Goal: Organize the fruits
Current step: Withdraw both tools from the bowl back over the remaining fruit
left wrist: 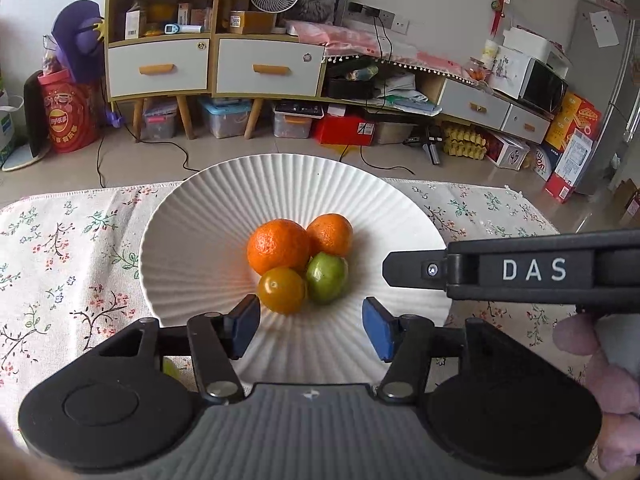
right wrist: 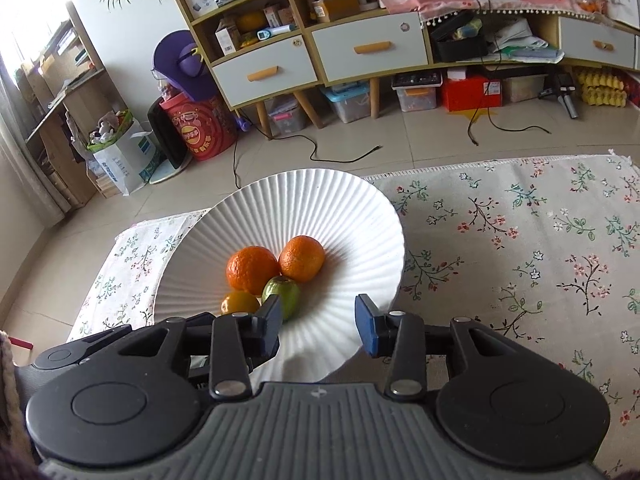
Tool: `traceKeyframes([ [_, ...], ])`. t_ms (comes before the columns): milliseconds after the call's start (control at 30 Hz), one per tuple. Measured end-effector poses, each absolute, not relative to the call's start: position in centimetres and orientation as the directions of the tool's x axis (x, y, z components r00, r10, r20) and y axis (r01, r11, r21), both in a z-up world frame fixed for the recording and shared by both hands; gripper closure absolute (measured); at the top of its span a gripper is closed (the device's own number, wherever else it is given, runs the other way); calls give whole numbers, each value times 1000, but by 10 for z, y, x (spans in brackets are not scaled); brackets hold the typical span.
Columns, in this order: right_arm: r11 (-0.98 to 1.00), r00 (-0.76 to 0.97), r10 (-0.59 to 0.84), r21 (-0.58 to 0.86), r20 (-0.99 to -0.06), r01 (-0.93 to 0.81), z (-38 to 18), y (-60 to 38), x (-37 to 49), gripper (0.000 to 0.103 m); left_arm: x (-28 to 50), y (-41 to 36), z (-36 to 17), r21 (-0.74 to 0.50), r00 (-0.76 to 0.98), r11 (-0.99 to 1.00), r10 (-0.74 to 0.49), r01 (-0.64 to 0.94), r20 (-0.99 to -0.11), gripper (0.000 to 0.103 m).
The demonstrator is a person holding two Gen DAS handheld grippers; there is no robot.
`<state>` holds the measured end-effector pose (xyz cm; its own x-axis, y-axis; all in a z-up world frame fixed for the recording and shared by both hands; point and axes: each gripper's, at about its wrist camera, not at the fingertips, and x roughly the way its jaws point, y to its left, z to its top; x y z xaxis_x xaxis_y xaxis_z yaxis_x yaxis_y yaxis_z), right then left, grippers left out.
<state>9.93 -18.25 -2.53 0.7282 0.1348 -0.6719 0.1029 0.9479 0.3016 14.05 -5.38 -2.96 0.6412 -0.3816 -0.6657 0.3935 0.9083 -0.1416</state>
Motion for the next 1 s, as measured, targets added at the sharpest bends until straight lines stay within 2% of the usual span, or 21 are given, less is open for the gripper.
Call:
traceKeyframes([
  [200,950,744,133,298,-655,93,-15,-184,89,47,135,-52,-23,-136,635,905,-384,404,-671,40],
  [333,956,749,136,285,-648,72,-9,-182,82,40,128,-50,-20,-123,632,902,-381,413,-675,28],
  [533,964,751,135,260,-646,51,-4,-180,73,30,120,-49,-16,-103,627,902,-370,419,-686,18],
  [833,981,760,108,193,-640,22,-1,-177,56,18,106,-39,-13,-92,627,908,-352,409,-694,8],
  [1000,982,760,117,187,-639,6,0,-175,48,15,99,-32,-11,-101,627,913,-349,395,-697,8],
])
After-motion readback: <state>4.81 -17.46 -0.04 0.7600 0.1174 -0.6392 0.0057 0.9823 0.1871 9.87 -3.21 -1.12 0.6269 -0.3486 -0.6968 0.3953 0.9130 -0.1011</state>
